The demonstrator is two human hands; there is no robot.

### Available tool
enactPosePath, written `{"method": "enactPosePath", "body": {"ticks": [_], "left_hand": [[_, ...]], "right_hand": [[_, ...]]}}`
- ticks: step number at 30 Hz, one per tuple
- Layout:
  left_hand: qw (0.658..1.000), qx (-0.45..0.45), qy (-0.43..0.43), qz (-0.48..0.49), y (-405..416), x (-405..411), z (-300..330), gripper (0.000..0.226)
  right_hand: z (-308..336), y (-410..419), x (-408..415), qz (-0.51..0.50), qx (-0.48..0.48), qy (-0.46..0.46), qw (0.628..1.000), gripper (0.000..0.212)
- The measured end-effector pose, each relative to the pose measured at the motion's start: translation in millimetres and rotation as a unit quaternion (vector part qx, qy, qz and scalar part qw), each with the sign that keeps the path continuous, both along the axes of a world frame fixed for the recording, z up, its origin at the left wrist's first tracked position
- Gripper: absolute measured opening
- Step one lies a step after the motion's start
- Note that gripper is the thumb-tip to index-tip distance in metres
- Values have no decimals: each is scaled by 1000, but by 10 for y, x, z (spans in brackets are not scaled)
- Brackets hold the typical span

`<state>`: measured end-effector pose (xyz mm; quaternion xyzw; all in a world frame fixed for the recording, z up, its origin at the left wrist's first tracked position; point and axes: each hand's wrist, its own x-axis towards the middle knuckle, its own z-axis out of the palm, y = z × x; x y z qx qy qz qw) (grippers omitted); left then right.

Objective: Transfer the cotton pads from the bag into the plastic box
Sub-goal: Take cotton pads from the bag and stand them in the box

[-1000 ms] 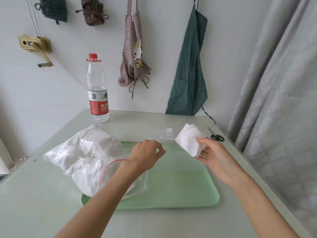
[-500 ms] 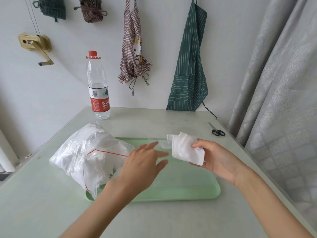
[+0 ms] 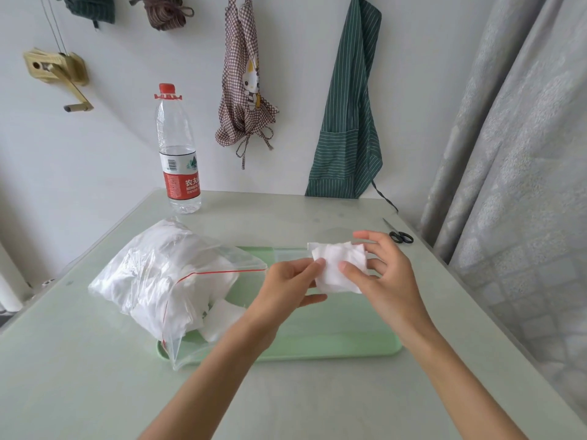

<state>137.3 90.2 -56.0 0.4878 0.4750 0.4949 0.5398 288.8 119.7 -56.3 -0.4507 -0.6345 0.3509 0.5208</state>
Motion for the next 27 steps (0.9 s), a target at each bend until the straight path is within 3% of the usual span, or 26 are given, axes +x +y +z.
{"method": "enactPosePath", "body": {"ticks": [7, 11, 15, 18, 21, 24, 26, 27], "left_hand": [[996, -24, -80, -2, -2, -36, -17, 26], [989, -56, -134, -11, 11, -29, 22, 22], [995, -59, -78, -3, 11, -52, 53, 23], [998, -59, -38, 2, 26, -76, 90, 25], [999, -34, -23, -6, 39, -82, 115, 25], [999, 16, -17, 35, 82, -87, 89, 18], [997, 29, -15, 68, 145, -98, 63, 19], [997, 34, -5, 74, 178, -102, 61, 19]], "right_hand": [[-18, -50, 10, -1, 64, -70, 996, 27], [-13, -79, 6, -98, 196, -165, 962, 15], [5, -44, 50, -58, 247, -223, 941, 10], [85, 12, 79, -3, 209, -248, 946, 8], [159, 71, 11, 5, 161, -222, 962, 21], [234, 137, -100, 5, -12, -127, 992, 53], [239, 194, -163, 40, -145, -57, 987, 58], [216, 232, -188, 49, -167, -45, 984, 55]]}}
